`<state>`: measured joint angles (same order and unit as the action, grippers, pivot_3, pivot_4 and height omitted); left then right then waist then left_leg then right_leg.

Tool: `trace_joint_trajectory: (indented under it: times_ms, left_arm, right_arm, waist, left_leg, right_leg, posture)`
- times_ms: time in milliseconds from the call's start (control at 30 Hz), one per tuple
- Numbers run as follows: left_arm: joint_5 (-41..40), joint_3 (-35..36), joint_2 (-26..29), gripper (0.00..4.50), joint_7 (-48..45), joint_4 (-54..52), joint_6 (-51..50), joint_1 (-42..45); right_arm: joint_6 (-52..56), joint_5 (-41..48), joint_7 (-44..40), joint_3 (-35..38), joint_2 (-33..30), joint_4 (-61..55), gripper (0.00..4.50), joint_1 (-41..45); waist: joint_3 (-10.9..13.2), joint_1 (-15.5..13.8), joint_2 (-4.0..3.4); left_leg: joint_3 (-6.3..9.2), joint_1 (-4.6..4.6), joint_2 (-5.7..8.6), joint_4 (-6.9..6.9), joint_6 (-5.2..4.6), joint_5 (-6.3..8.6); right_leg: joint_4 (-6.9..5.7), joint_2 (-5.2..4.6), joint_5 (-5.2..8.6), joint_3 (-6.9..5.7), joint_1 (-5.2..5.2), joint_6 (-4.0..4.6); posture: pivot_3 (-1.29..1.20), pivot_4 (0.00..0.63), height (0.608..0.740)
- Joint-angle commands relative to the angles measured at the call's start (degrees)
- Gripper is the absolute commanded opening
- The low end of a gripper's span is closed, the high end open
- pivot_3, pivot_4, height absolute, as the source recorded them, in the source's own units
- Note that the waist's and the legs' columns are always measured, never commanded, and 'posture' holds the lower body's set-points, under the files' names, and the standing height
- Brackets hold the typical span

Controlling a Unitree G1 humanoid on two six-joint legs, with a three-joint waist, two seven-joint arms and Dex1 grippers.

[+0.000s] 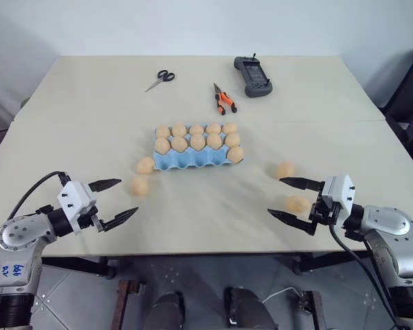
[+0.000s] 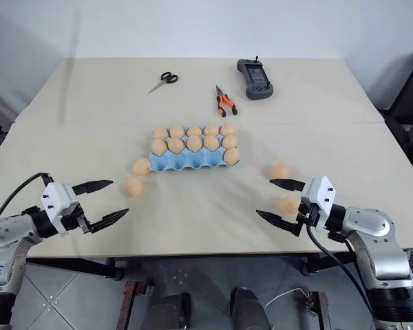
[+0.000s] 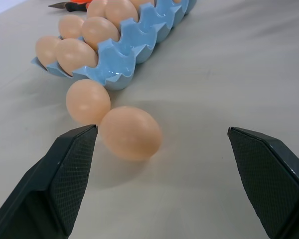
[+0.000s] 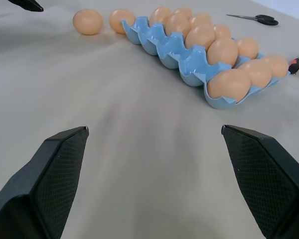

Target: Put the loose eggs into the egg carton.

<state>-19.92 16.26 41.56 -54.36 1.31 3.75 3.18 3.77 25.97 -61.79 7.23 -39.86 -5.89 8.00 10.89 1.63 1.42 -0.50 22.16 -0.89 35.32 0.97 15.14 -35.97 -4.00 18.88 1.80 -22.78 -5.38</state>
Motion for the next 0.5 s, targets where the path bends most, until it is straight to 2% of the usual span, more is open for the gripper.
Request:
trace_joint_trajectory:
  times_ms: [33,167,300,400,500]
  left_arm:
    - [-0.31,0.42,0.12,4.45,0.94,-0.99,-0.12,0.97]
    - [-1.56,-0.87,-0.79,4.45,1.75,-2.8,-3.75,2.68]
    - [-7.45,-4.18,-1.03,4.45,-2.08,-7.98,-11.6,4.07]
    - [-6.16,-7.74,-1.15,4.45,-5.41,-8.41,-9.56,6.53]
    - [-2.6,-11.78,-0.99,4.45,-10.51,-6.22,-2.42,9.79]
  right_arm:
    - [-1.28,0.31,0.33,1.32,0.38,-0.53,4.5,0.0]
    - [-1.25,0.03,3.43,2.91,1.25,-0.77,4.5,-1.2]
    - [-0.85,0.5,6.95,6.98,1.62,-1.5,4.5,-6.03]
    - [-2.0,0.24,7.75,10.87,1.22,-1.52,4.5,-11.52]
    - [-4.3,-0.7,7.18,14.09,0.72,0.15,4.5,-16.65]
  waist:
    - [0.0,-0.01,0.0]
    - [0.0,-0.05,0.0]
    - [0.0,-0.33,0.0]
    - [0.0,-0.67,0.0]
    - [-0.01,-0.72,-0.02]
  left_leg:
    - [0.0,0.0,0.0,0.01,0.0,0.0]
    - [0.0,0.01,0.01,0.05,0.0,0.0]
    - [0.01,0.03,0.03,0.08,-0.01,0.0]
    - [0.02,0.03,0.06,0.12,-0.01,0.0]
    - [-0.02,-0.04,0.05,0.22,-0.01,0.0]
  right_leg:
    - [0.0,0.0,0.0,0.0,0.0,0.0]
    - [-0.03,0.01,-0.01,-0.01,0.01,-0.02]
    - [-0.02,0.01,-0.03,-0.02,0.04,-0.05]
    - [0.0,0.01,-0.04,-0.03,0.1,-0.07]
    - [-0.04,0.08,-0.04,-0.01,0.18,-0.08]
  posture:
    - [0.0,0.15,0.74]
    - [0.0,0.15,0.74]
    - [0.0,0.15,0.74]
    - [0.0,0.15,0.74]
    - [0.0,0.15,0.74]
